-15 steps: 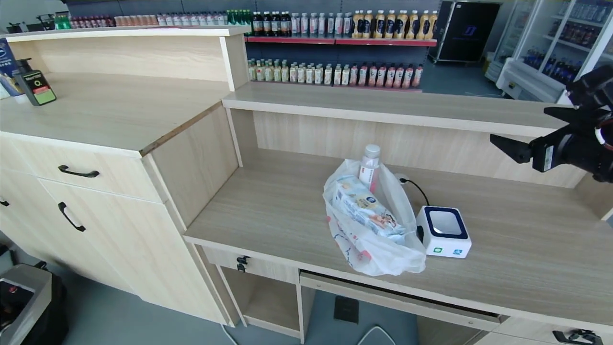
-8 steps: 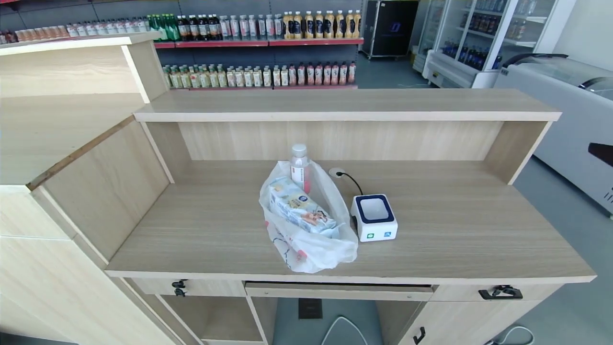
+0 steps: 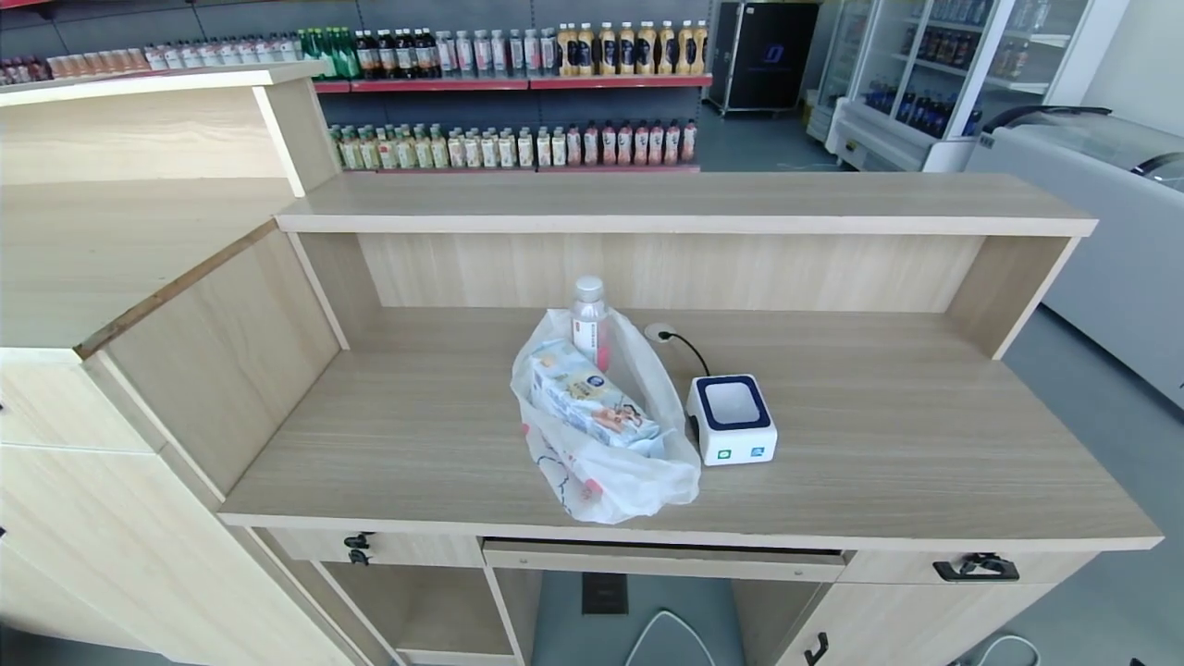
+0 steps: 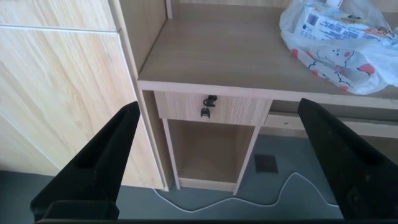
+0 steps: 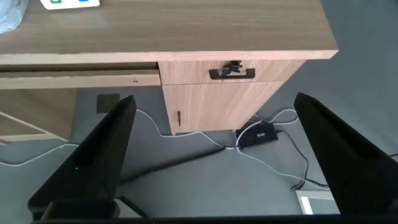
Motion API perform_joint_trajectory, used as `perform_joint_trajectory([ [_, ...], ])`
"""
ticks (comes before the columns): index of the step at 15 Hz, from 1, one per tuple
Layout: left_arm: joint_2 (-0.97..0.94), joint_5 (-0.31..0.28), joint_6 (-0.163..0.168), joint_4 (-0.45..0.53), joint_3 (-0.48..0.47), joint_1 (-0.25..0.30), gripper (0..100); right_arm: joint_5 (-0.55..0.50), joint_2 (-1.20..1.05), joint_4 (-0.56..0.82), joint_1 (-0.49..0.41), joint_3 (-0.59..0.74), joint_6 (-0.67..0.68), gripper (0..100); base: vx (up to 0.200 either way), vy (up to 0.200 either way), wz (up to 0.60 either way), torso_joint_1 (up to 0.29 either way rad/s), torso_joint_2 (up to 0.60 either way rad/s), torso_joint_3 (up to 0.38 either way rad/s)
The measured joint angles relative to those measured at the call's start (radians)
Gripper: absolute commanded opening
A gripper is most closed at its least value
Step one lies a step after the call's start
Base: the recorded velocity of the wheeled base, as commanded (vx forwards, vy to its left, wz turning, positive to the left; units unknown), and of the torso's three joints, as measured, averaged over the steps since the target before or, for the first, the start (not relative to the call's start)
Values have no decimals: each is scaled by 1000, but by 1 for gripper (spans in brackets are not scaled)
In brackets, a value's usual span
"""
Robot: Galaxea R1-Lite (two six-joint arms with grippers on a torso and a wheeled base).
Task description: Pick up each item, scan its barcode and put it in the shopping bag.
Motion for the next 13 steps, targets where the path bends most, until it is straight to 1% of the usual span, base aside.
perform_joint_trajectory([
  [3,0,0,0,0,0,-1,100,-32,-225,35,20,53,103,100,0,0,0,0,0,0],
  [5,0,0,0,0,0,0,100,-38,-297,43,26,63,121,100,0,0,0,0,0,0],
  [13,0,0,0,0,0,-1,100,-35,-354,45,29,66,116,100,0,0,0,0,0,0],
])
